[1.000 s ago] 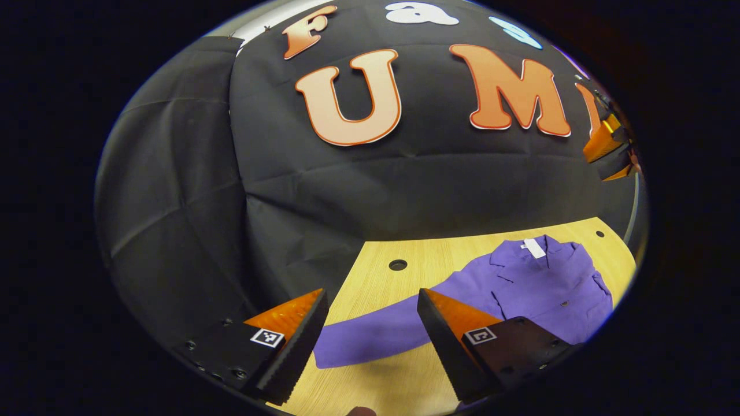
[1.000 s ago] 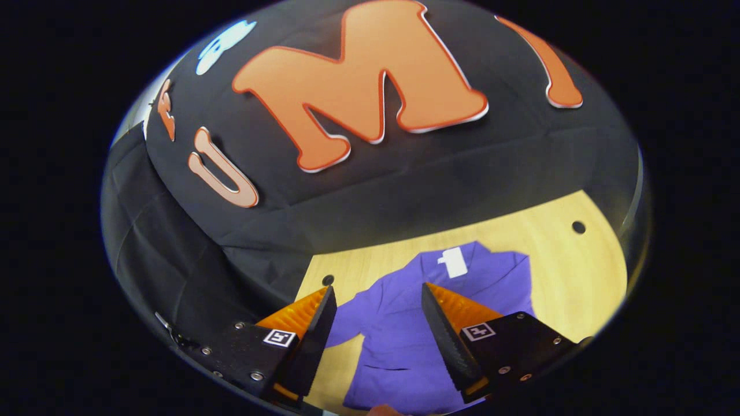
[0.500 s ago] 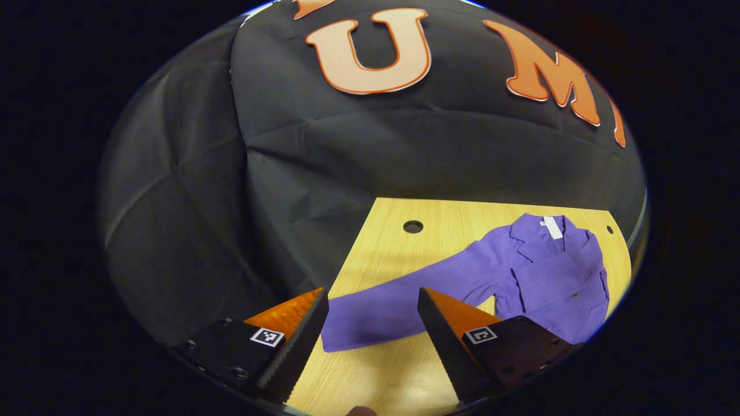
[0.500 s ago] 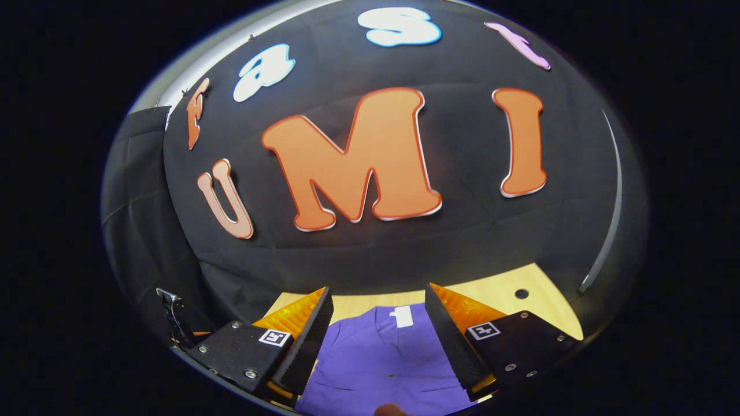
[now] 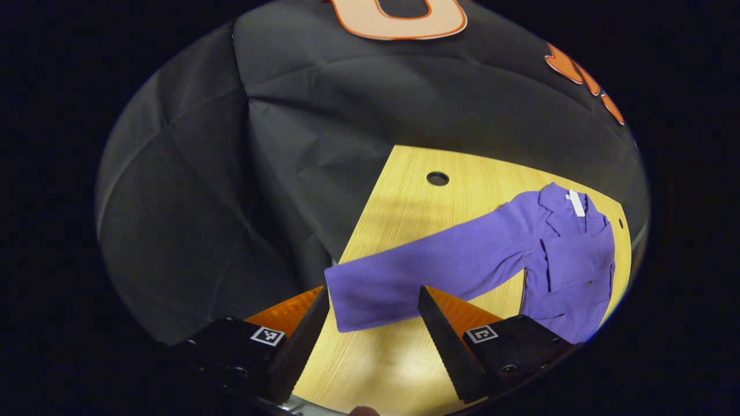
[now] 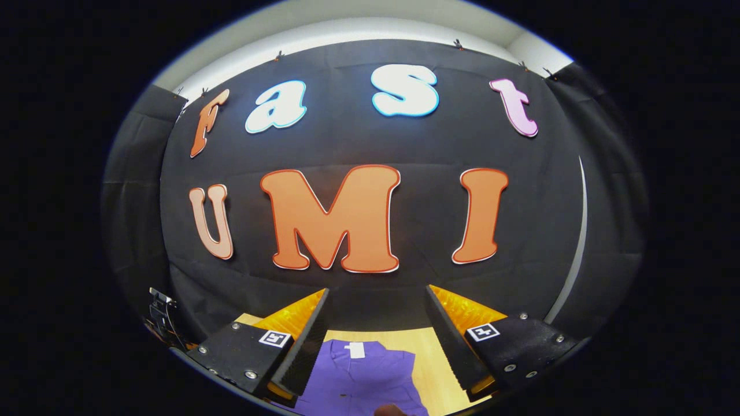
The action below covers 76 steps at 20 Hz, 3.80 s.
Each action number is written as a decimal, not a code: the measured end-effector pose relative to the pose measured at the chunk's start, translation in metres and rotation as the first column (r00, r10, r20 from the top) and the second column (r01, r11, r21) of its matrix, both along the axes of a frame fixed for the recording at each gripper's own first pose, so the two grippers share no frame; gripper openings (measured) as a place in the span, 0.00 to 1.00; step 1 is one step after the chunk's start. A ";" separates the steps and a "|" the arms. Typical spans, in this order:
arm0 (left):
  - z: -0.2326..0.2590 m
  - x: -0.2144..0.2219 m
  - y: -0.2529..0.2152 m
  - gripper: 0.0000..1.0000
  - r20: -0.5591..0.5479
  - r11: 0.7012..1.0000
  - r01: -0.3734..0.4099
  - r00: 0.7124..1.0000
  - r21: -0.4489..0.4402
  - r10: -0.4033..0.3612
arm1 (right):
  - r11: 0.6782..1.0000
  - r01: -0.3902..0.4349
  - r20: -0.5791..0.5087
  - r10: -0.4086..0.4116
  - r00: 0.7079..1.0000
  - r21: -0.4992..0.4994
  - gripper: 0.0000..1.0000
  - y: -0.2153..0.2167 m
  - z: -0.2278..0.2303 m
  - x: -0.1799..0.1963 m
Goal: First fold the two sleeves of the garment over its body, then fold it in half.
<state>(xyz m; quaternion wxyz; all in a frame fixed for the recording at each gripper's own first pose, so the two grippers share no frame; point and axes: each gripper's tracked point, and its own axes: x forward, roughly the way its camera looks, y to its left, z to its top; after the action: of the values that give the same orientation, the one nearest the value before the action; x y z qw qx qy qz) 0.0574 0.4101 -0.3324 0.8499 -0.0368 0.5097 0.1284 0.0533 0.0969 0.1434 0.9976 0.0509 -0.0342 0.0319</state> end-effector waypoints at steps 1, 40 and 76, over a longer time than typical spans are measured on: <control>-0.008 -0.002 0.002 0.98 -0.025 1.000 -0.020 0.999 -0.020 0.019 | 1.000 0.004 0.013 -0.004 1.000 -0.006 0.95 -0.001 0.002 -0.003; -0.046 0.054 -0.027 0.04 -0.232 0.982 0.013 0.971 -0.191 -0.057 | 0.973 0.160 0.038 -0.156 0.987 -0.166 0.95 -0.083 -0.007 -0.033; 0.138 0.147 -0.563 0.05 0.063 0.703 0.664 0.737 -0.256 -0.673 | 0.994 0.110 -0.073 -0.111 0.991 -0.009 0.95 -0.221 -0.102 -0.035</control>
<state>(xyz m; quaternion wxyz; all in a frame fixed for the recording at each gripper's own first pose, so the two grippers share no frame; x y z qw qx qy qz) 0.2048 -0.1529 -0.1946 0.8168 0.0408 0.5154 -0.2560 0.0182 -0.1242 0.0409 0.9985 0.0476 -0.0003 -0.0253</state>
